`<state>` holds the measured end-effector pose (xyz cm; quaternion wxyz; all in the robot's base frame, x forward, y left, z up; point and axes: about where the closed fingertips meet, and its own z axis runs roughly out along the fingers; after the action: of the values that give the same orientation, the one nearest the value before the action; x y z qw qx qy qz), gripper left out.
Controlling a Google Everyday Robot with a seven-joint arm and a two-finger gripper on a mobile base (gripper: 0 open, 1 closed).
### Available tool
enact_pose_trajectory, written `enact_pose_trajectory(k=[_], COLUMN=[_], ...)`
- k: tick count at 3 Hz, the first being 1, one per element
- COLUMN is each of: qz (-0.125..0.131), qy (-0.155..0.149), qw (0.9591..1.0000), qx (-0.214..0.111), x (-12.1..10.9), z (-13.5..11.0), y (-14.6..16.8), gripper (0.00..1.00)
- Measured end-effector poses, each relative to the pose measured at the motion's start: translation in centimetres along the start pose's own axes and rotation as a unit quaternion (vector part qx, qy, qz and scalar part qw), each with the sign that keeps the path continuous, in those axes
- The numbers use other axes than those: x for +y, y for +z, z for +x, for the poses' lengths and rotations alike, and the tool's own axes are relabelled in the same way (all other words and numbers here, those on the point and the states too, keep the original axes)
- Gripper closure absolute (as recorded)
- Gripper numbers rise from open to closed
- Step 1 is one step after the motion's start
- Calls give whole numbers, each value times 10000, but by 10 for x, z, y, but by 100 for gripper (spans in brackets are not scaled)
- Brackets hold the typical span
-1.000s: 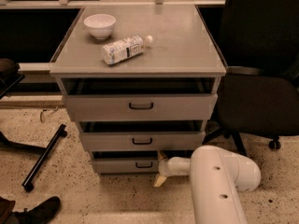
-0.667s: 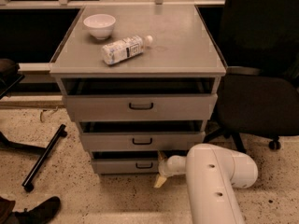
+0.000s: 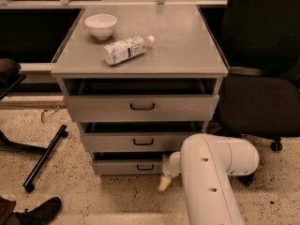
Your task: Open bottom drawer
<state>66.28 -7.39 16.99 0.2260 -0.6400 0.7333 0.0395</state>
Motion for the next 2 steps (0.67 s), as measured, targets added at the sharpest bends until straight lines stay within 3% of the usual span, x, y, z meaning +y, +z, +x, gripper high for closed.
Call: enact_pose_trajectory(k=[1,2], qz=[-504,-1322], qy=[948,1819], qw=[9926,9700], qx=[562,920], x=[48,154], z=[50,93], y=[-47,-76], gripper=[0,0])
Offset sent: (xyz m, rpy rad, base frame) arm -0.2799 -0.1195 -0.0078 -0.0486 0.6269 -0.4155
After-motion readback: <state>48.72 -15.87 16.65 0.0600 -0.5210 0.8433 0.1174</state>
